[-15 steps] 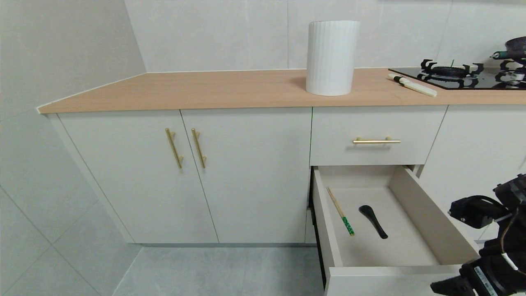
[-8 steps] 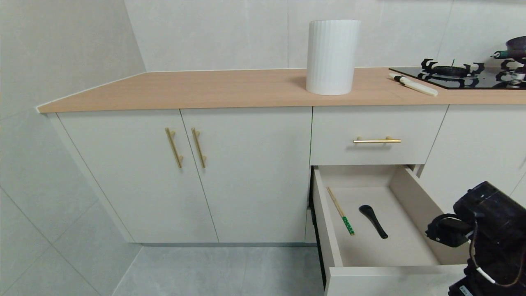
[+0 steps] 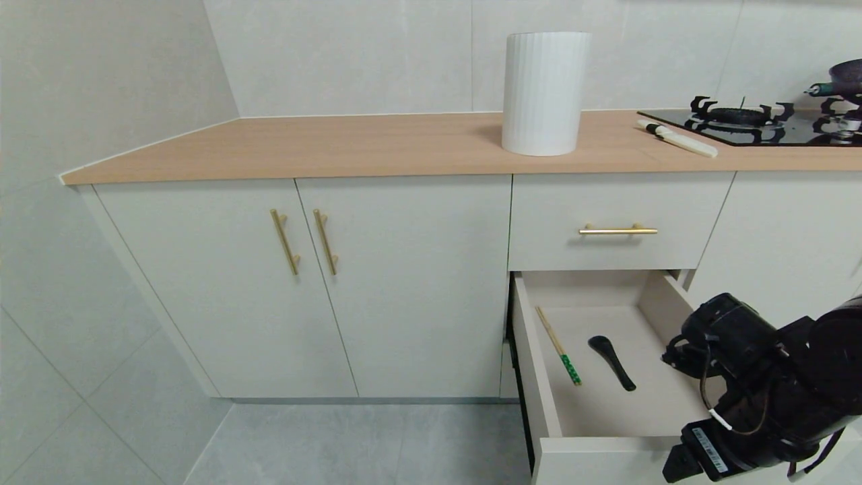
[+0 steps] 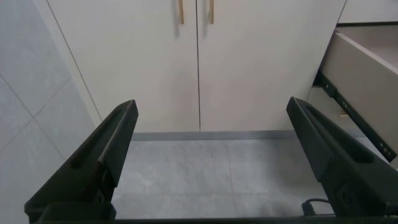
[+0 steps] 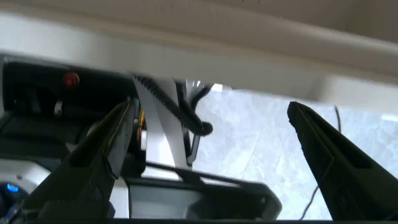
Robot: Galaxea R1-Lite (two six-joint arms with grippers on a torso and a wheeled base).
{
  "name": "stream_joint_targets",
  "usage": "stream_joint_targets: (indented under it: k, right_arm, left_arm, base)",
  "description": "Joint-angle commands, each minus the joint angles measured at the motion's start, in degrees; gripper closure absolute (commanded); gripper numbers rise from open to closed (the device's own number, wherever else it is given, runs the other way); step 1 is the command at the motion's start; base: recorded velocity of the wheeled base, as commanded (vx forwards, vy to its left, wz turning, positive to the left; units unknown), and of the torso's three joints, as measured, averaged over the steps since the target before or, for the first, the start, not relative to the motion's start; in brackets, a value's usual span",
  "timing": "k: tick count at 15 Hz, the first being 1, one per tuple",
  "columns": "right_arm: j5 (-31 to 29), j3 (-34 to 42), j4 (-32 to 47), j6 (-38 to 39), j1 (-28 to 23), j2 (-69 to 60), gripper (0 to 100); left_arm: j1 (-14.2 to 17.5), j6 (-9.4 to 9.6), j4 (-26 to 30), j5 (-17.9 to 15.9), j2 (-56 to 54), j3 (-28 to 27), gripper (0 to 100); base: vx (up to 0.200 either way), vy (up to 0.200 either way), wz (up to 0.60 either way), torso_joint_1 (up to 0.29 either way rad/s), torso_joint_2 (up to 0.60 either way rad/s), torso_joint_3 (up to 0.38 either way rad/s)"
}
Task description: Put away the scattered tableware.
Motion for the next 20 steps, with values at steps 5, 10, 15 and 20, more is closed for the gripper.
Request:
stream_joint_targets:
  k: [5, 10, 15, 20]
  right_arm:
    - [-4.0, -0.1, -5.4, 1.6, 0.0, 2.5, 0]
    - [-4.1, -4.6, -9.5, 1.2, -1.2, 7.5, 0]
    - [-4.2, -15.3, -9.5, -1.2, -4.7, 14.1, 0]
    - [-4.2, -25.5, -9.5, -3.2, -7.1, 21.2, 0]
  left_arm:
    - [0.0, 0.02, 0.0, 0.0, 0.0, 0.0, 0]
    - [0.0, 0.02, 0.0, 0.0, 0.0, 0.0, 0]
    - [0.0, 0.02, 0.0, 0.0, 0.0, 0.0, 0]
    - [0.0, 0.02, 0.0, 0.0, 0.0, 0.0, 0]
  base:
    - [0.0, 0.0, 0.0, 0.0, 0.0, 0.0]
    - [0.0, 0.0, 0.0, 0.0, 0.0, 0.0]
    - [0.0, 0.0, 0.0, 0.0, 0.0, 0.0]
    - [0.0, 0.0, 0.0, 0.0, 0.0, 0.0]
